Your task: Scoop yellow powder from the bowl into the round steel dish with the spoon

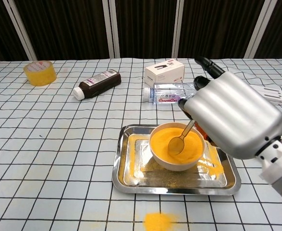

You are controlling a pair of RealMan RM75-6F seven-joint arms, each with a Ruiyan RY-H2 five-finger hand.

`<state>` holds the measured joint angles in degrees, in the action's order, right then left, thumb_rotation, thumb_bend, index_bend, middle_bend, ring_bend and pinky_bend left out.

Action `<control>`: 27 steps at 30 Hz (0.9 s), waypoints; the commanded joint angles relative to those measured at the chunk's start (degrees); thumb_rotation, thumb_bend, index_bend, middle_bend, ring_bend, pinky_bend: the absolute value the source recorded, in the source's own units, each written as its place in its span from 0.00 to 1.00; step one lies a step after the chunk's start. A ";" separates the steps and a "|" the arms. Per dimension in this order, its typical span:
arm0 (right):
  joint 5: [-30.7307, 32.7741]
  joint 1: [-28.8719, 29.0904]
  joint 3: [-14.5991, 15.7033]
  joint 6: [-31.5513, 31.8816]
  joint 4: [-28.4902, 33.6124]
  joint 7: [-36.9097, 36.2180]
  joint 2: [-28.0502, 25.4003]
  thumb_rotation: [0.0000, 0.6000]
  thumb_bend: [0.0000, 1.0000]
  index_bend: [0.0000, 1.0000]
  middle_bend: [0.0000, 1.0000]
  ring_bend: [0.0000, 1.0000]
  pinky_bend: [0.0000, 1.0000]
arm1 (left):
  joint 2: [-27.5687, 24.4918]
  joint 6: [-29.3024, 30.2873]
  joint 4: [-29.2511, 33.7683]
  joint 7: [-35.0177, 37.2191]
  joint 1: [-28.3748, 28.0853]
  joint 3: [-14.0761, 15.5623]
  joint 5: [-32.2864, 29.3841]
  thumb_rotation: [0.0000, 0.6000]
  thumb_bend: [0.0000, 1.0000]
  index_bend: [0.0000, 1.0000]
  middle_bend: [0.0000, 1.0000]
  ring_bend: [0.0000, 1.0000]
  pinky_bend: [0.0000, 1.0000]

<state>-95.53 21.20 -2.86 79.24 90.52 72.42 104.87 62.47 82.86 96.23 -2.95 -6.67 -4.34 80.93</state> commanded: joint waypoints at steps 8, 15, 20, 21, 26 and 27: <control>1.54 -0.89 -0.33 -0.58 -1.99 -0.49 0.75 1.00 0.65 0.67 0.62 0.29 0.00 | -0.02 -0.12 -0.04 0.04 -0.04 -0.05 -0.16 1.00 0.00 0.00 0.00 0.00 0.00; 2.00 -1.00 -1.37 -0.36 -3.46 -1.10 0.22 1.00 0.65 0.67 0.62 0.29 0.00 | 0.03 -0.20 -0.06 -0.05 -0.10 -0.09 -0.23 1.00 0.00 0.00 0.00 0.00 0.00; 2.21 -1.11 -2.14 0.11 -3.93 -1.33 -0.52 1.00 0.65 0.67 0.62 0.29 0.00 | 0.06 -0.17 -0.01 -0.15 -0.08 -0.09 -0.25 1.00 0.00 0.00 0.00 0.00 0.00; 2.28 -1.15 -2.27 0.20 -3.93 -1.38 -0.67 1.00 0.65 0.67 0.62 0.29 0.00 | 0.06 -0.18 0.00 -0.17 -0.08 -0.08 -0.27 1.00 0.00 0.00 0.00 0.00 0.00; 2.61 -1.40 -2.69 0.56 -3.17 -1.78 -1.65 1.00 0.65 0.67 0.62 0.29 0.00 | 0.09 -0.22 0.07 -0.24 -0.09 -0.09 -0.35 1.00 0.00 0.00 0.00 0.00 0.00; 2.64 -1.45 -2.67 0.59 -2.77 -1.93 -1.80 1.00 0.65 0.67 0.62 0.29 0.00 | 0.10 -0.24 0.07 -0.25 -0.09 -0.08 -0.35 1.00 0.00 0.00 0.00 0.00 0.00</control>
<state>-92.99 19.84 -5.50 79.76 87.34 70.71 103.29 62.58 82.61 96.30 -3.20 -6.76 -4.41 80.58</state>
